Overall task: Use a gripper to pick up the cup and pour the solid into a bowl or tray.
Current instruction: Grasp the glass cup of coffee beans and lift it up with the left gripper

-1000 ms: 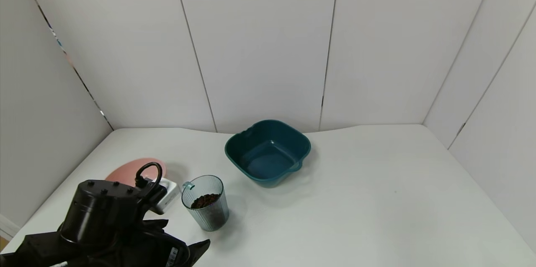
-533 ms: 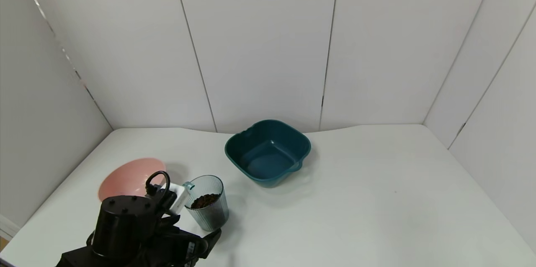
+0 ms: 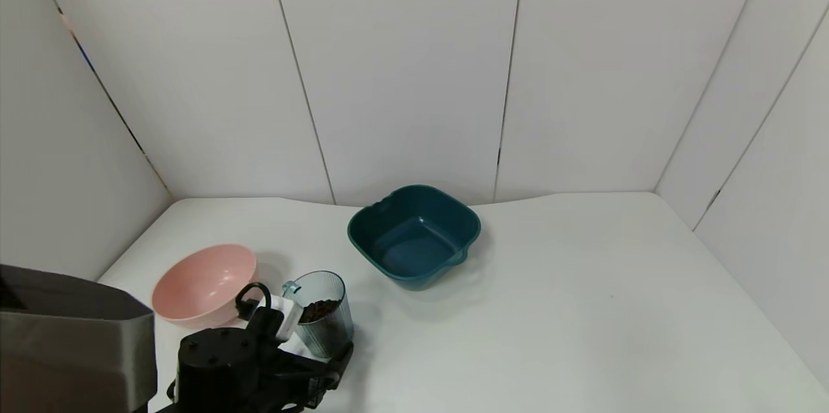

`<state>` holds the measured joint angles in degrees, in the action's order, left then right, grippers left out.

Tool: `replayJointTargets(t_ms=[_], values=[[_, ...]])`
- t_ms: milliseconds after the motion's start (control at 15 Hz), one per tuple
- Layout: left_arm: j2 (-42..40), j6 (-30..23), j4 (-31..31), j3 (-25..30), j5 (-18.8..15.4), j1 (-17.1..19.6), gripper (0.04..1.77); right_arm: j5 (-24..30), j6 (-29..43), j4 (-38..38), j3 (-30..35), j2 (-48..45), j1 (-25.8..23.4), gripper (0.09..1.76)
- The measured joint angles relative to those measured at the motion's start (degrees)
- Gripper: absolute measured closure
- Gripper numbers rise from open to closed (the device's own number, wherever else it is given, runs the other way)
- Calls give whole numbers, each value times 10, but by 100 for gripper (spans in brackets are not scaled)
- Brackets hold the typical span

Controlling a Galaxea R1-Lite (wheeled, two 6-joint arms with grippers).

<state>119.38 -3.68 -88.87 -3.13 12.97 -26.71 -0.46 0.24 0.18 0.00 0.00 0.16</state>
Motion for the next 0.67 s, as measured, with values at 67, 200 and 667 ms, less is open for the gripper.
replayJointTargets(t_ms=[67,200,667], values=[[15,-2,-3,4,3,-3,9,0,0,0,0,0,0,14],[30,-2,-6,5,5,-5,9,0,0,0,0,0,0,14],[27,3,-6,-25,15,-5,9,0,0,0,0,0,0,14]])
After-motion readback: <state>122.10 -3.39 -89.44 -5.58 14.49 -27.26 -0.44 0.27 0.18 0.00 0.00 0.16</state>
